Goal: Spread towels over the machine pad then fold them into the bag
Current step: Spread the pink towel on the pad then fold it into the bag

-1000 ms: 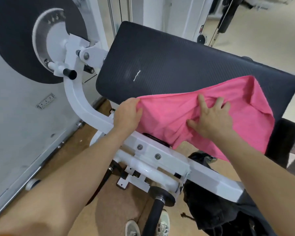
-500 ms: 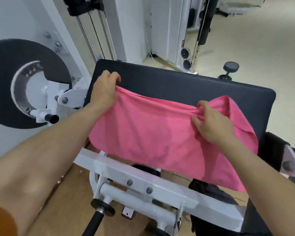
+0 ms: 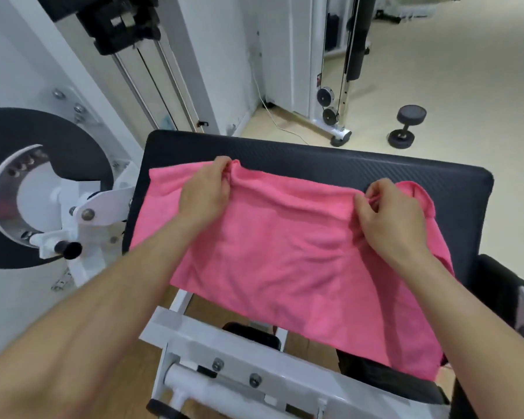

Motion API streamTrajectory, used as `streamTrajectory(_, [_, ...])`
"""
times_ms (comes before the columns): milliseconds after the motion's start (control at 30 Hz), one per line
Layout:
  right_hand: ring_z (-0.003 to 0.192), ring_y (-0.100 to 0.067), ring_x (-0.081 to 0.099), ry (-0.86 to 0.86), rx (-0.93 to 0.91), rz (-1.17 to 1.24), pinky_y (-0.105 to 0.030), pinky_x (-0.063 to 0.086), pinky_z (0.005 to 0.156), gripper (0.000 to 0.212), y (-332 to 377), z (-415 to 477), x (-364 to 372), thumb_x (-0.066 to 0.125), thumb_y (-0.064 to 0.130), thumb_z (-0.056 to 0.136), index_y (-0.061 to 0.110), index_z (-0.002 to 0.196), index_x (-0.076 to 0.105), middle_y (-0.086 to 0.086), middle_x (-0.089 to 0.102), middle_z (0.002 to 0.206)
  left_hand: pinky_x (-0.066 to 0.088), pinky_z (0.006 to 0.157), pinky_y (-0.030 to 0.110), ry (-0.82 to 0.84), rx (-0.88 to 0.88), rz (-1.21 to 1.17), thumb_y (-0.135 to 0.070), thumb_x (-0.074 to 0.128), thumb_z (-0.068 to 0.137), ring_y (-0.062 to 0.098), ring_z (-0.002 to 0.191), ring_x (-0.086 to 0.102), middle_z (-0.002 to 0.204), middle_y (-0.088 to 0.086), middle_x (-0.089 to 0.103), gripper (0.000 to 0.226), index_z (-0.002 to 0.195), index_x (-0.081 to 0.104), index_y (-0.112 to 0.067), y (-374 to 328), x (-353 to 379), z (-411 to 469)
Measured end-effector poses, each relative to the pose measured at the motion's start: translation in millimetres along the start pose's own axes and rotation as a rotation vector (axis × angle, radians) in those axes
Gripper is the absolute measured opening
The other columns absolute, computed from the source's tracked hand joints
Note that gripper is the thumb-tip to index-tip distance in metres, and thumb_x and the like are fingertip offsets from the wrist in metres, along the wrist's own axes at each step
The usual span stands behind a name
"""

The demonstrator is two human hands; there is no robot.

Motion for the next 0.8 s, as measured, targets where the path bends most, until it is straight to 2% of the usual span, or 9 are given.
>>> streamTrajectory(67, [0.081,-0.031,0.062,-0.055,-0.028,-0.046,-0.042,0.048,0.07,0.016,3.6,5.1,-14.2,0.051,0.036,0.095,0.019,0.098,0.052,-0.001,0.067,0.078,0.047,0.076,0.039,-0.061,-0.03,-0.085,-0.021,0.046,0.096,0.032,0.103,0.062,0.117,0.008,0.067,0.032,0.128,0.051,-0.023,-2.1,1.5,-5.9])
streamTrajectory(133, [0.093,-0.027,0.062,-0.086,-0.048,-0.1,-0.04,0.046,0.076,0.025,1.9,8.5,-26.4,0.052,0.037,0.093,0.022,0.113,0.052,0.001,0.069,0.09,0.046,0.075,0.04,-0.117,-0.12,-0.133,-0.023,0.049,0.096,0.034,0.099,0.062,0.109,0.01,0.069,0.026,0.12,0.056,-0.02,9.1,-2.6,-1.1])
streamTrajectory(200, [0.104,-0.028,0.057,-0.078,-0.076,-0.179,-0.041,0.044,0.081,0.039,-5.3,6.9,-34.0,0.056,0.036,0.092,0.021,0.127,0.05,-0.005,0.064,0.106,0.045,0.075,0.042,-0.134,-0.17,-0.139,-0.022,0.047,0.096,0.037,0.096,0.061,0.102,0.014,0.068,0.02,0.11,0.06,-0.016,20.2,-5.6,9.2])
streamTrajectory(300, [0.107,-0.035,0.051,-0.066,-0.117,-0.329,-0.046,0.046,0.085,0.049,-17.3,0.5,-42.3,0.065,0.027,0.088,0.017,0.134,0.052,-0.015,0.055,0.114,0.042,0.083,0.044,-0.147,-0.238,-0.104,-0.023,0.042,0.098,0.038,0.103,0.057,0.109,0.019,0.065,0.025,0.11,0.06,-0.01,33.5,-14.6,24.8])
streamTrajectory(367, [0.108,-0.036,0.05,-0.084,-0.112,-0.365,-0.047,0.044,0.083,0.048,-25.5,0.9,-50.4,0.063,0.018,0.087,0.019,0.134,0.053,-0.013,0.055,0.115,0.042,0.087,0.043,-0.154,-0.283,-0.092,-0.022,0.042,0.097,0.038,0.107,0.056,0.114,0.02,0.064,0.027,0.113,0.06,-0.008,38.9,-19.1,32.9])
streamTrajectory(467, [0.113,-0.035,0.047,-0.121,-0.091,-0.361,-0.047,0.04,0.082,0.048,-30.5,4.5,-57.3,0.058,0.009,0.087,0.021,0.133,0.054,-0.01,0.056,0.12,0.043,0.087,0.042,-0.159,-0.348,-0.099,-0.021,0.045,0.096,0.036,0.11,0.056,0.116,0.015,0.064,0.024,0.112,0.06,-0.014,40.6,-19.2,35.9])
streamTrajectory(633, [0.121,-0.038,0.042,-0.245,0.061,-0.271,-0.05,0.041,0.089,0.038,-51.2,9.7,-77.5,0.051,0.02,0.095,0.019,0.133,0.054,-0.013,0.051,0.13,0.043,0.086,0.037,-0.185,-0.412,-0.165,-0.02,0.047,0.094,0.03,0.11,0.058,0.116,0.007,0.066,0.023,0.109,0.064,-0.016,45.0,-23.6,31.9])
streamTrajectory(700, [0.114,-0.04,0.045,-0.24,0.079,-0.285,-0.044,0.04,0.09,0.033,-56.6,16.5,-84.1,0.051,0.019,0.095,0.014,0.127,0.06,-0.019,0.054,0.123,0.043,0.086,0.036,-0.183,-0.419,-0.185,-0.018,0.047,0.094,0.029,0.11,0.058,0.117,0.007,0.066,0.023,0.109,0.064,-0.016,44.3,-24.8,33.2])
streamTrajectory(800, [0.102,-0.041,0.054,-0.162,0.103,-0.344,-0.04,0.041,0.079,0.023,-56.9,28.7,-80.4,0.052,0.015,0.093,0.009,0.109,0.067,-0.021,0.062,0.109,0.043,0.091,0.037,-0.131,-0.429,-0.176,-0.015,0.047,0.09,0.032,0.114,0.056,0.121,0.009,0.064,0.03,0.117,0.06,-0.018,33.7,-21.5,33.2])
Point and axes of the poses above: each hand's wrist, its own z-axis towards the middle knuckle, its own x-axis out of the palm, y = z × x, the point moved 9 cm from there along z, towards the middle knuckle
